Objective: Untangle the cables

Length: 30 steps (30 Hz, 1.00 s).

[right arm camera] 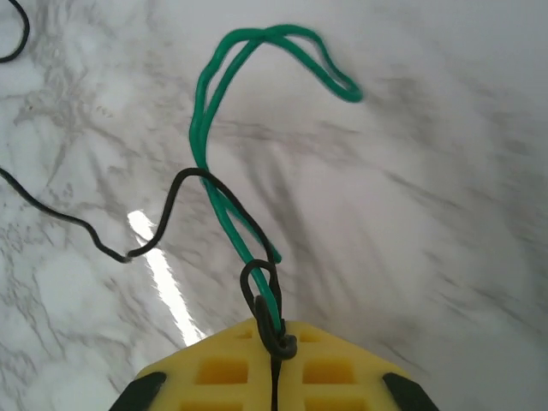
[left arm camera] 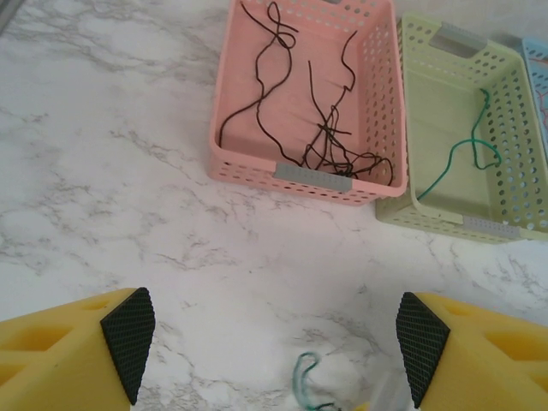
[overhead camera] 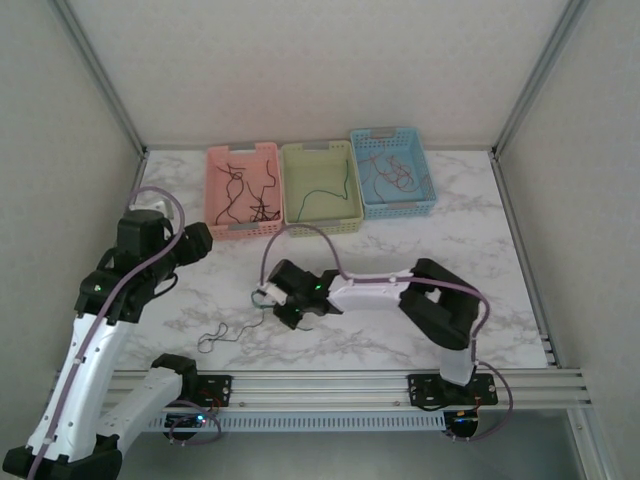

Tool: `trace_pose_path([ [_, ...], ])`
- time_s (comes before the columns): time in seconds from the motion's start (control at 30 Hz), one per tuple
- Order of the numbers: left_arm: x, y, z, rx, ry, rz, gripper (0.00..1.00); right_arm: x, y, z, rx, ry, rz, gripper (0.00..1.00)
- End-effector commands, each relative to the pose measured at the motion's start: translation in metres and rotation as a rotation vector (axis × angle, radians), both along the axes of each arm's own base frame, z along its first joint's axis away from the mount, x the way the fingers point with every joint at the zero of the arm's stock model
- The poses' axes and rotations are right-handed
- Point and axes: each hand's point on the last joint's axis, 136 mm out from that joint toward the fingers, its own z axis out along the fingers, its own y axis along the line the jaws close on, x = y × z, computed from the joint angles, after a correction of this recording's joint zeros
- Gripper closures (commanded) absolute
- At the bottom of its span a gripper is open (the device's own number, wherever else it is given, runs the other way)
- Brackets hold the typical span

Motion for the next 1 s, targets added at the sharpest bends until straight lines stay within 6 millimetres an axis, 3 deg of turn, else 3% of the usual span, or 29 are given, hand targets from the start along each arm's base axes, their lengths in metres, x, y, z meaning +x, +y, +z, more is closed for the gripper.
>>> trace_pose_path([
  [0.0,0.006,-0.019,-0.013,-0.099,0.029,-0.048,0.23,0.035,-0.033,0.039,0.117,-0.014,-0.161,1.00],
  [0.23,0.017,-0.049,-0.041,-0.227,0.094,-0.117,0.24,0.066,-0.117,0.045,0.144,0.018,-0.391,1.00],
  [0.3,0.019,-0.055,-0.049,-0.243,0.111,-0.132,0.24,0.070,-0.132,0.047,0.159,0.029,-0.442,1.00],
  [0.47,0.021,-0.070,-0.070,-0.247,0.172,-0.169,0.24,0.061,-0.131,0.042,0.207,0.105,-0.451,0.98],
  [0.6,0.020,-0.090,-0.083,-0.230,0.209,-0.230,0.25,0.056,-0.127,0.034,0.201,0.167,-0.451,0.62],
  [0.73,0.019,-0.111,-0.093,-0.207,0.225,-0.291,0.24,0.059,-0.131,0.043,0.220,0.139,-0.475,0.48],
  [0.97,0.019,-0.158,-0.118,-0.173,0.274,-0.409,0.25,0.073,-0.151,0.043,0.191,0.131,-0.564,0.50],
])
